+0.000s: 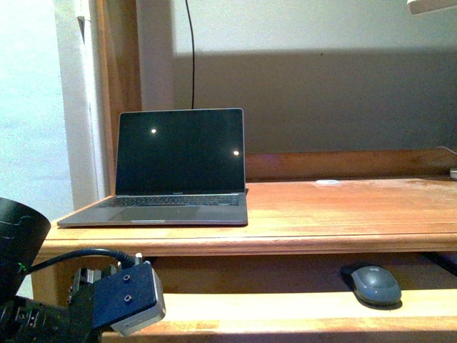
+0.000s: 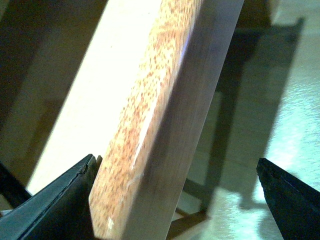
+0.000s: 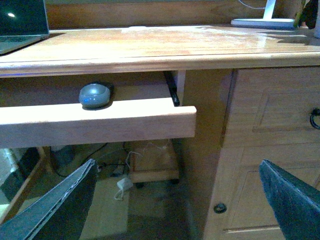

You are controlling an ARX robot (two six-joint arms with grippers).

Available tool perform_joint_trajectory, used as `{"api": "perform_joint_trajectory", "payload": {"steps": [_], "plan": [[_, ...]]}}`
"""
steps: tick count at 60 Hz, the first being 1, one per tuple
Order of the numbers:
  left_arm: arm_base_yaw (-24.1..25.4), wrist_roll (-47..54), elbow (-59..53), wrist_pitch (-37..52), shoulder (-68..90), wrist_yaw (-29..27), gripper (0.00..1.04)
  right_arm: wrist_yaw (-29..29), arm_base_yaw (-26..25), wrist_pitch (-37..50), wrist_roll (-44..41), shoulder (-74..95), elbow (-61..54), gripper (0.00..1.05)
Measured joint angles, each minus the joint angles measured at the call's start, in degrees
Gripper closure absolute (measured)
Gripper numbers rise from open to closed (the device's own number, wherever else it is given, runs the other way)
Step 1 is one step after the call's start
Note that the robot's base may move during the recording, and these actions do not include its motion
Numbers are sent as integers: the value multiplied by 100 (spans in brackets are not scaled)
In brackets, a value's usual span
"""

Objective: Place mouse

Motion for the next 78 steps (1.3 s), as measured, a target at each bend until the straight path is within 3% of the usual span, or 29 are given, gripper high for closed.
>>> {"api": "perform_joint_trajectory", "payload": {"steps": [11, 16, 26, 32, 39, 45, 55, 71, 78], "plan": [[-382, -1685, -435, -164, -612, 852, 8, 0, 0, 0, 2, 0, 0, 7], [-535, -3515, -732, 721, -793, 997, 8, 0, 0, 0, 0, 0, 0, 7], [-555, -6367, -863, 2632, -1196, 476, 8, 2, 0, 0, 2, 0, 0, 7], [-581, -7606, -942, 3110, -1718, -68, 8, 0, 0, 0, 2, 0, 0, 7], [-719, -7713, -1294, 3143, -2350, -1215, 8, 0, 0, 0, 0, 0, 0, 7], [-859, -7178, -1856, 3204, -3010, -2627, 8, 0, 0, 0, 0, 0, 0, 7], [-1102, -6636, -2852, 2900, -4352, -4389, 8, 0, 0, 0, 0, 0, 0, 7], [-1609, -6443, -4374, 1443, -6870, -5729, 9, 0, 0, 0, 0, 0, 0, 7], [-1377, -6288, -4719, 739, -8295, -5560, 28, 2, 0, 0, 0, 0, 0, 7]]}}
